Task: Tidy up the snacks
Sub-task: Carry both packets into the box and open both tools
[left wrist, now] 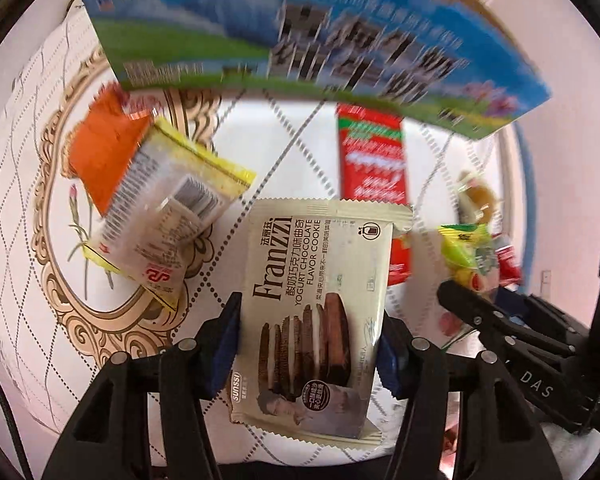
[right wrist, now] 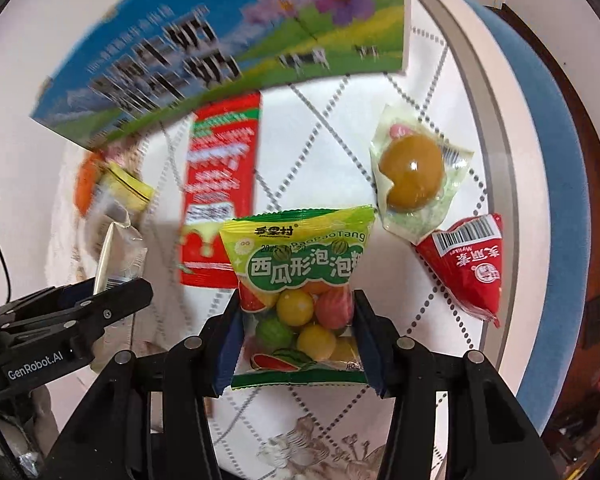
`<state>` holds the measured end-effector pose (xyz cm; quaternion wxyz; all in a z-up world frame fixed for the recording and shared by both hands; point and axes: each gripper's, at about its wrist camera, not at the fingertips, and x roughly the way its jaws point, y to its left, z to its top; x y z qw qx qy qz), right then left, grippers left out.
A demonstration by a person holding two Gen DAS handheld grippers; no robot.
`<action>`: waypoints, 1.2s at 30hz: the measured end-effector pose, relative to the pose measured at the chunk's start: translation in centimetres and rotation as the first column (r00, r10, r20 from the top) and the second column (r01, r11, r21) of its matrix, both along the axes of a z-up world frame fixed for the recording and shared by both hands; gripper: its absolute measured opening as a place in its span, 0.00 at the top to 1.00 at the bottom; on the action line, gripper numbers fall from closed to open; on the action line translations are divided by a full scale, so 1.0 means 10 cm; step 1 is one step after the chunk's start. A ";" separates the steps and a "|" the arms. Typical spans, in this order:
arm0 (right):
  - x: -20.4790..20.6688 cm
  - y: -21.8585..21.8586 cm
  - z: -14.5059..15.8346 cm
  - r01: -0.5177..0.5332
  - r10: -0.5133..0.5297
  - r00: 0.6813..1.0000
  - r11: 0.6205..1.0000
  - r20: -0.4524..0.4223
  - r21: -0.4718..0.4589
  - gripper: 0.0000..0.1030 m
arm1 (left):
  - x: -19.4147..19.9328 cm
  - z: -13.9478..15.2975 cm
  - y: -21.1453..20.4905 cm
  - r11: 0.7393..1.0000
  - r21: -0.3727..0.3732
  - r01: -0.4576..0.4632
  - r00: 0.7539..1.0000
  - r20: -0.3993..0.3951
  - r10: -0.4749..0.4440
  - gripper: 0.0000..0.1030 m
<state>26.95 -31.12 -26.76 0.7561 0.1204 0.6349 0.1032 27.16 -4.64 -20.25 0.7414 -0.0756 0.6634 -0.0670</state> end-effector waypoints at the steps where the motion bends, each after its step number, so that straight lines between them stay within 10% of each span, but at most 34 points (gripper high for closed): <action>1: -0.01 -0.03 0.06 0.002 -0.002 1.000 1.000 0.009 0.012 0.49 | 0.00 0.11 -0.01 1.000 -0.019 0.001 1.000 0.012 -0.001 0.46; 9: 0.26 -0.15 0.91 0.027 -0.045 0.986 0.993 0.161 0.112 0.49 | 0.60 1.02 0.02 0.985 -0.170 0.021 0.995 0.104 -0.004 0.46; 16: 1.03 -0.15 1.30 0.058 -0.069 0.960 0.997 0.273 0.049 0.49 | 1.42 1.35 -0.08 0.999 -0.041 0.011 0.977 0.213 -0.002 0.46; 30: 2.34 -0.08 0.79 0.070 -0.038 0.986 0.979 0.162 -0.191 0.48 | 2.63 0.19 0.12 0.991 0.130 -0.045 0.999 0.020 0.042 0.44; 32: 2.42 -0.10 0.70 0.067 -0.042 0.991 0.978 0.129 -0.198 0.31 | 2.68 0.03 0.11 0.992 0.123 -0.036 0.999 -0.026 0.040 0.44; 36: 2.46 -0.01 0.67 0.049 -0.019 0.990 0.973 0.137 -0.226 0.18 | 2.65 -0.07 0.12 0.994 0.103 -0.026 0.999 -0.032 0.030 0.13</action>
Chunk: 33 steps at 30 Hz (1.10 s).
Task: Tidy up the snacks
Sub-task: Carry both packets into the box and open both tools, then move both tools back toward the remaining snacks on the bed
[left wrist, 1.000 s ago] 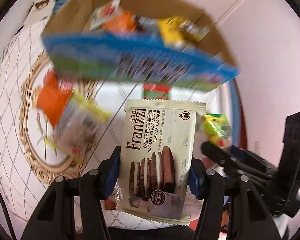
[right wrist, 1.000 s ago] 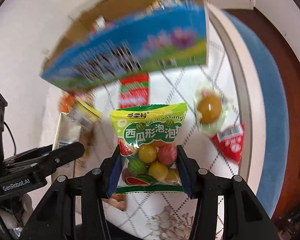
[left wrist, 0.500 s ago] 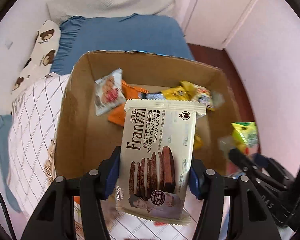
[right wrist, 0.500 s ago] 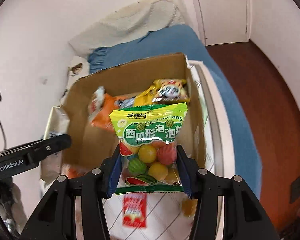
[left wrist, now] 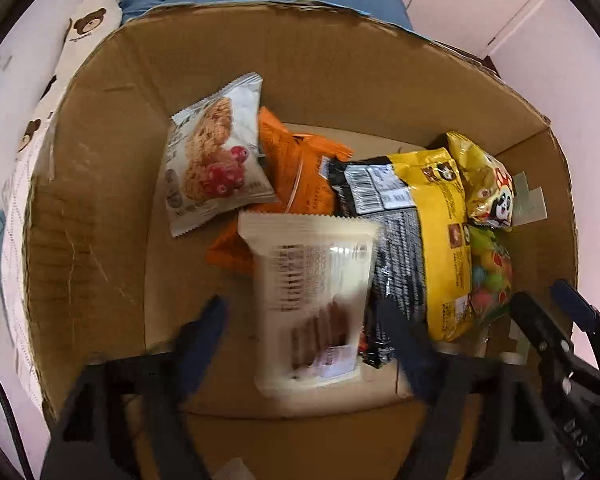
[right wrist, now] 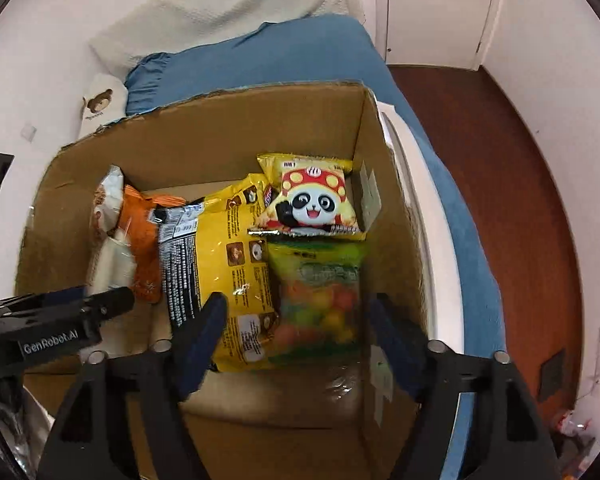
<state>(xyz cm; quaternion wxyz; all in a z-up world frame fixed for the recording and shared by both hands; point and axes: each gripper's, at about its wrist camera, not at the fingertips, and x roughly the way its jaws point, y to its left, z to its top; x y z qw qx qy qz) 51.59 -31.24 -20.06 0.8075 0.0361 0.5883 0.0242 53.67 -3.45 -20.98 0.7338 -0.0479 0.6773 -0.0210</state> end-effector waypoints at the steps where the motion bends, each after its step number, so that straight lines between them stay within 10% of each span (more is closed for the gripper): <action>1: -0.01 0.02 0.01 -0.004 0.004 1.000 1.000 0.000 -0.003 0.14 | -0.02 0.00 0.01 1.000 -0.007 -0.001 1.000 0.005 0.001 0.13; 33: -1.04 0.16 0.62 -0.031 0.028 0.990 0.999 0.135 0.018 0.05 | -1.17 1.06 0.21 0.998 0.061 -0.002 0.939 0.344 -0.019 0.13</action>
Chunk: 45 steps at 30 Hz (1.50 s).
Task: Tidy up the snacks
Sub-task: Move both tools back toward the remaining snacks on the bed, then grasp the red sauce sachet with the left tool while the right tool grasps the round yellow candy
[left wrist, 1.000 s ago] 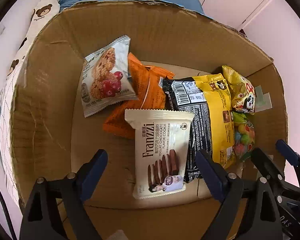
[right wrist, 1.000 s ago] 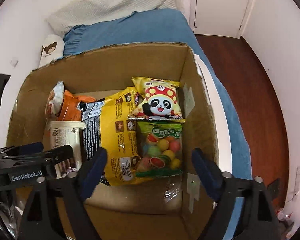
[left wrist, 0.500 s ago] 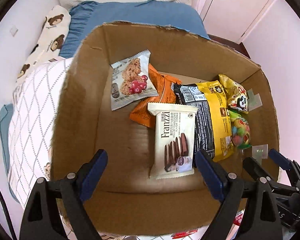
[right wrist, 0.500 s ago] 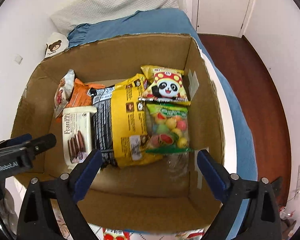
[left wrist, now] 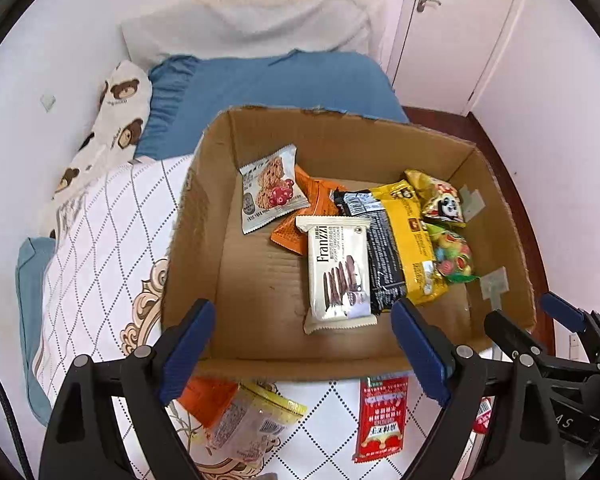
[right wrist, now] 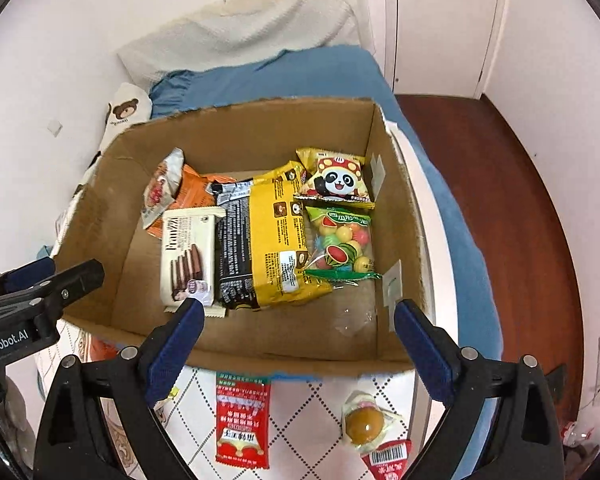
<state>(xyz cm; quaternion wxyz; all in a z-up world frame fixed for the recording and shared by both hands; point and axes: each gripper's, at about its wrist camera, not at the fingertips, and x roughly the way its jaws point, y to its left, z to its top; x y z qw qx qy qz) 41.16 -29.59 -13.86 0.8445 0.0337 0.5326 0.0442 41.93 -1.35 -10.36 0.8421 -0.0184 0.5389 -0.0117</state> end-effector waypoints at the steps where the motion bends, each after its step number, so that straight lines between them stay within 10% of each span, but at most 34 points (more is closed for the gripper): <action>1: -0.02 0.00 0.02 0.000 0.000 1.000 1.000 0.007 0.003 0.05 | -0.04 0.03 -0.01 1.000 -0.001 0.002 1.000 0.010 -0.002 0.13; 19: -0.89 -0.21 0.60 0.011 -0.023 0.992 0.995 0.127 0.096 0.04 | -0.83 0.48 -0.18 0.998 -0.046 0.048 0.993 0.112 -0.042 0.13; 25: -0.97 -0.65 0.01 0.069 -0.068 0.997 0.996 -0.021 0.052 0.03 | -0.82 -0.31 -0.44 0.997 -0.060 0.055 0.995 -0.080 -0.060 0.13; 33: -0.83 -1.03 -0.98 0.086 -0.064 0.974 0.991 -0.215 0.098 0.03 | -0.67 -1.44 -0.94 0.996 -0.039 0.081 0.938 -0.333 -0.090 0.13; 38: -0.75 -1.04 -1.33 0.109 -0.058 0.959 0.979 -0.277 0.172 0.39 | -0.56 -1.69 -0.99 0.999 -0.015 0.045 0.929 -0.367 -0.048 0.33; 45: -0.73 -0.77 -1.50 0.039 0.000 0.961 0.990 -0.278 0.133 0.43 | -0.73 -1.64 -0.83 0.999 -0.004 0.042 0.937 -0.346 -0.041 0.55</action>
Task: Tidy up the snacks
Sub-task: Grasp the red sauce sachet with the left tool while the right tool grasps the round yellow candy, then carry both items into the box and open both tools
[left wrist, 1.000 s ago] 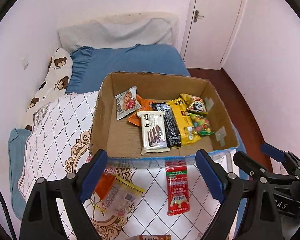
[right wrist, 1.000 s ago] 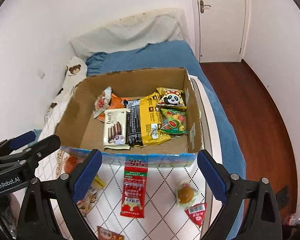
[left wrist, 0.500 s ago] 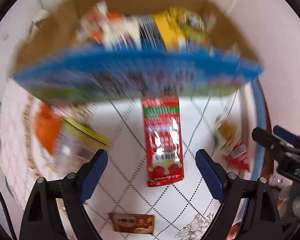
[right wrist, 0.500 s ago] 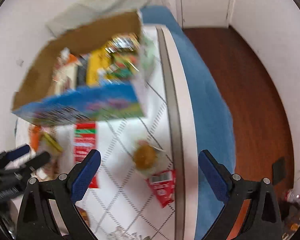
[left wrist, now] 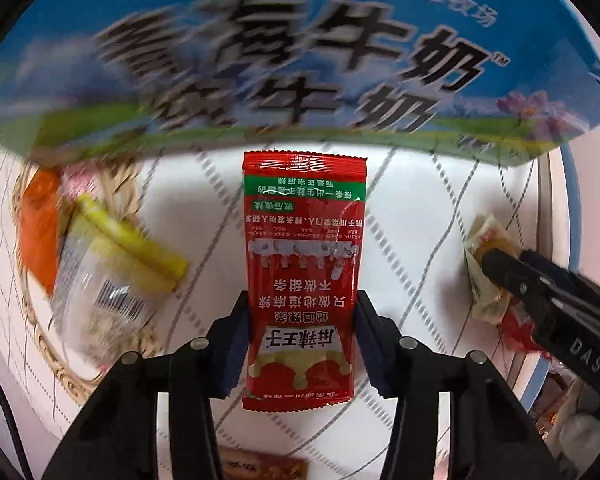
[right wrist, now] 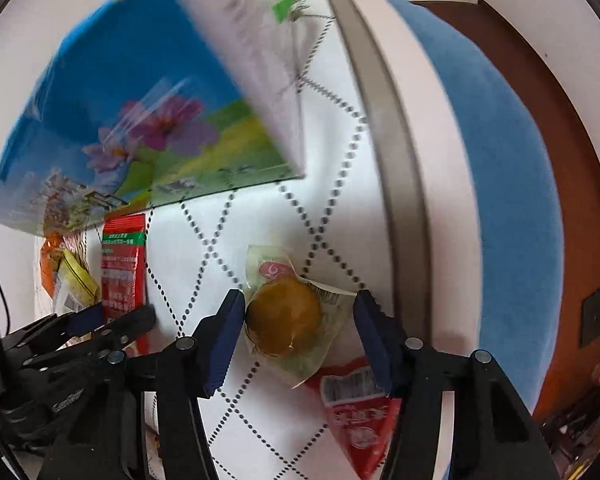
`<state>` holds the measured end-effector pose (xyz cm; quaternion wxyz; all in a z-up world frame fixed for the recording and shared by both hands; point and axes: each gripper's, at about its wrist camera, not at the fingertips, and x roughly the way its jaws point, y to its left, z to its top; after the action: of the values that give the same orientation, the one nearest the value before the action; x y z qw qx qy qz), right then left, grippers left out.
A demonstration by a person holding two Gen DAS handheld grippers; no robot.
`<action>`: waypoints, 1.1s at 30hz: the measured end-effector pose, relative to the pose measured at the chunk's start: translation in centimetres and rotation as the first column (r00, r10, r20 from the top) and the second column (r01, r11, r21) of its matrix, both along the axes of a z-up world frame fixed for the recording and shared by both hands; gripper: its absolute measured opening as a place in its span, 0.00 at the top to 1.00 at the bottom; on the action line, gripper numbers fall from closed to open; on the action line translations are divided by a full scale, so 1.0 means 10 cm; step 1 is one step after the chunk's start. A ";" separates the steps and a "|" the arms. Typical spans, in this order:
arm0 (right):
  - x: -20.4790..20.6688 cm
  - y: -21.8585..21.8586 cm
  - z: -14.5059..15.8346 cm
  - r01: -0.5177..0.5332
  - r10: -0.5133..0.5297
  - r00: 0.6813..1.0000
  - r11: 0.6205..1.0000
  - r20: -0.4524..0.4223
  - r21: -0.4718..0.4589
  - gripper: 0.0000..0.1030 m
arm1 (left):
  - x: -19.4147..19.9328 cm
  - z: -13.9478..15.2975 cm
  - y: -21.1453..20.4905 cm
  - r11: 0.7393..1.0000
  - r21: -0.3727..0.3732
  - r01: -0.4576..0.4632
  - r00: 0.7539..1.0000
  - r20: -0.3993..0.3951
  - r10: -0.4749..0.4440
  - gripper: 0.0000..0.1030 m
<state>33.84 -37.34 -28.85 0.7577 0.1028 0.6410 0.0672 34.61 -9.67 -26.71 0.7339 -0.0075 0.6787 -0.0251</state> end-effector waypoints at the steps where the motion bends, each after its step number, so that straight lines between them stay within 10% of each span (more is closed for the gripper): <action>1: -0.02 0.06 0.01 -0.024 0.024 1.000 1.000 0.001 0.007 0.44 | -0.07 0.01 0.05 1.000 -0.004 -0.005 1.000 -0.005 0.005 0.55; 13: -0.33 0.65 -0.25 -0.175 0.172 0.983 0.984 -0.063 -0.035 0.44 | -0.31 -0.32 0.24 0.992 -0.078 -0.097 0.991 -0.095 0.089 0.55; 22: -0.56 0.59 0.11 -0.145 0.144 0.989 0.989 0.017 0.031 0.49 | -0.43 0.25 0.17 0.992 -0.123 -0.039 0.999 0.001 0.039 0.57; 33: -0.32 0.46 1.28 -0.125 0.087 0.975 0.976 0.205 0.181 0.49 | -0.04 1.47 0.15 0.947 -0.320 -0.005 0.985 0.161 0.060 0.57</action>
<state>30.64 -32.69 -16.05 0.7989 0.1341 0.5582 0.1791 34.23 -8.17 -12.01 0.7782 -0.1348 0.6010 -0.1227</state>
